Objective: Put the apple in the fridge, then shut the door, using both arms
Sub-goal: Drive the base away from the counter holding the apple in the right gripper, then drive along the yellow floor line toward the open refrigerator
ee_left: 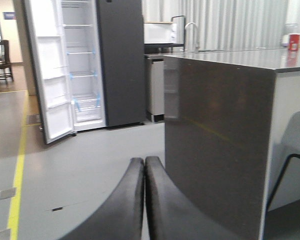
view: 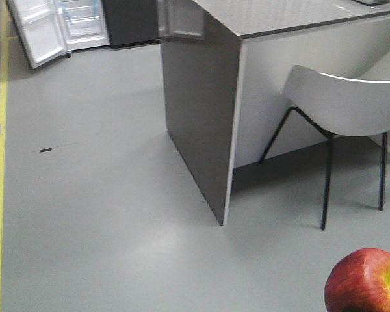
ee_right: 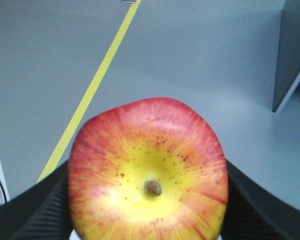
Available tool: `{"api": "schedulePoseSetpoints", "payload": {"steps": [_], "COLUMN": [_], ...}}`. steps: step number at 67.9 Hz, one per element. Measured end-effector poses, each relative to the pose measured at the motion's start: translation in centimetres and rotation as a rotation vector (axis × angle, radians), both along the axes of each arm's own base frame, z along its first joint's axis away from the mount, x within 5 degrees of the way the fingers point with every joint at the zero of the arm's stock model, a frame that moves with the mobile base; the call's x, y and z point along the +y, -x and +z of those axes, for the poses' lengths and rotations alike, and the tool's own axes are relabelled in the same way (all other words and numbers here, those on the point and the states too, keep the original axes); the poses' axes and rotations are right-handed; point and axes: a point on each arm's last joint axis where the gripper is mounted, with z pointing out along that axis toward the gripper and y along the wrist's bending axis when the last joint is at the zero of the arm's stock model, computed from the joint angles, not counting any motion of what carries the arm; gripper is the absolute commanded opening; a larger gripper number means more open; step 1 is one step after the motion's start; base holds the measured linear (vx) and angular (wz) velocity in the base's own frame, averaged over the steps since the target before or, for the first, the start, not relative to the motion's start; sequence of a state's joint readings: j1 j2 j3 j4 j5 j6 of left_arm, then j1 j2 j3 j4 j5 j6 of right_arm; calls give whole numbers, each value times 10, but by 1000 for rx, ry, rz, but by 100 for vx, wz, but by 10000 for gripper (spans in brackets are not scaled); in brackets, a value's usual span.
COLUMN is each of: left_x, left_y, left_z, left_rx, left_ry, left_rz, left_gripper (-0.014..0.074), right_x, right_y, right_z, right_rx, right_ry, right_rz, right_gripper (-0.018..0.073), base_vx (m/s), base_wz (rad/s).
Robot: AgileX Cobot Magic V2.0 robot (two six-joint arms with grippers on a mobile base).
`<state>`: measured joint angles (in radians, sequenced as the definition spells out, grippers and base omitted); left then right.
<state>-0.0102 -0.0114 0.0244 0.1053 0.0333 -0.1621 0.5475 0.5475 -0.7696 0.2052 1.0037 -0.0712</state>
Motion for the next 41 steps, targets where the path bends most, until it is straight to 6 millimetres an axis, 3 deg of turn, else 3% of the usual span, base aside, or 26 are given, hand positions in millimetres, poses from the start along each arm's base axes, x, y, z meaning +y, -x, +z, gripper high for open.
{"api": "schedulePoseSetpoints", "payload": {"steps": [41], "left_x": [0], "left_y": [0], "left_z": [0], "left_rx": [0], "left_ry": [0], "left_rz": [0], "left_gripper": [-6], "right_x": [0], "right_y": [0], "right_z": [0], "right_rx": [0], "right_ry": [0], "right_rz": [0], "right_gripper": [212], "base_vx": [8], "base_wz": [37]}}
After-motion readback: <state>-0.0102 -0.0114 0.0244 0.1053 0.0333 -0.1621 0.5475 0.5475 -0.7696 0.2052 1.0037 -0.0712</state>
